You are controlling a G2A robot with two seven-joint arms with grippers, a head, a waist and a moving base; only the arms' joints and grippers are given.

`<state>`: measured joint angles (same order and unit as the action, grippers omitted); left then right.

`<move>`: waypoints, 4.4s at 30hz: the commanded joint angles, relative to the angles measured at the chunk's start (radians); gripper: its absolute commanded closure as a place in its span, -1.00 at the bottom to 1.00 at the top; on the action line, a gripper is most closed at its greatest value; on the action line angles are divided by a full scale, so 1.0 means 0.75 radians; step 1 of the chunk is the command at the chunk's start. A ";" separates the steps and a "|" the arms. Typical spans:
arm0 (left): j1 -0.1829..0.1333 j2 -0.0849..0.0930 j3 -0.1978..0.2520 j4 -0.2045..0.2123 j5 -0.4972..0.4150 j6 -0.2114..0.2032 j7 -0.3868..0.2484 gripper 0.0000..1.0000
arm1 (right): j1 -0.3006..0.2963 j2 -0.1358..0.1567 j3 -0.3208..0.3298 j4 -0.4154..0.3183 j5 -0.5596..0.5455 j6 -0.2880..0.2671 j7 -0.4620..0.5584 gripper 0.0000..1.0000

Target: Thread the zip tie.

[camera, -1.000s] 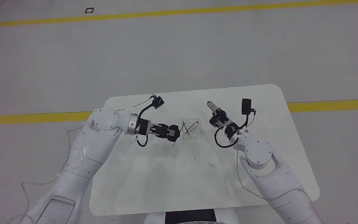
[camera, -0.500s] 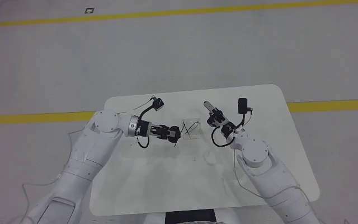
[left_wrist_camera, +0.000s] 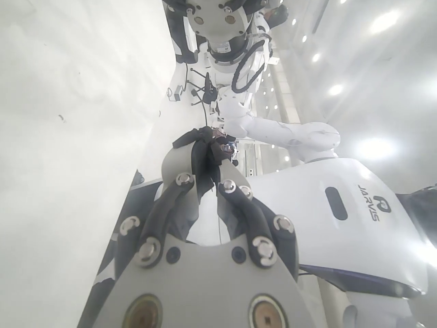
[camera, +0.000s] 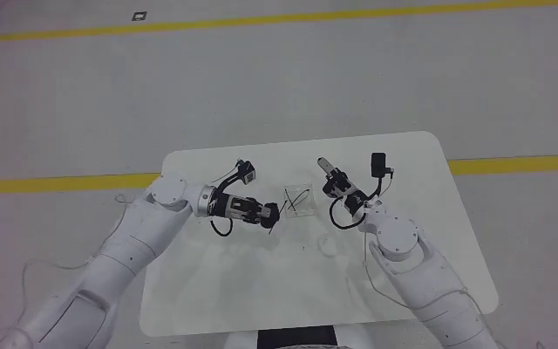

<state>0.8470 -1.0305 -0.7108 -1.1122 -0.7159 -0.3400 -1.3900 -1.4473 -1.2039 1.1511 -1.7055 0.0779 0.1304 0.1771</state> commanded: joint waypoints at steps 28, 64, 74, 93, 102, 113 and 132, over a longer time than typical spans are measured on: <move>-0.014 0.021 0.065 0.005 -0.030 0.014 0.047 1.00 | 0.085 -0.012 -0.079 0.080 0.152 -0.090 0.386 -1.00; -0.012 0.085 0.165 -0.088 -0.228 0.000 0.000 1.00 | 0.130 0.002 -0.024 0.264 0.690 0.042 0.976 -1.00; -0.012 0.085 0.165 -0.088 -0.228 0.000 0.000 1.00 | 0.120 -0.001 -0.035 0.247 0.695 0.046 0.926 -1.00; -0.012 0.085 0.165 -0.088 -0.228 0.000 0.000 1.00 | 0.114 0.012 -0.022 0.242 0.696 0.054 0.911 1.00; -0.012 0.085 0.165 -0.088 -0.228 0.000 0.000 1.00 | 0.110 0.018 -0.026 0.237 0.688 0.052 0.937 0.94; -0.012 0.085 0.165 -0.088 -0.228 0.000 0.000 1.00 | 0.107 0.024 -0.034 0.226 0.679 0.039 0.951 0.70; -0.012 0.085 0.165 -0.088 -0.228 0.000 0.000 1.00 | 0.119 0.030 -0.055 0.207 0.673 0.035 0.948 1.00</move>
<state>0.8379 -0.9671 -0.5867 -1.1783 -0.8871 -0.3400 -1.3900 -1.3580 -1.1817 1.1104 -1.5498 0.5840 0.1571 0.8888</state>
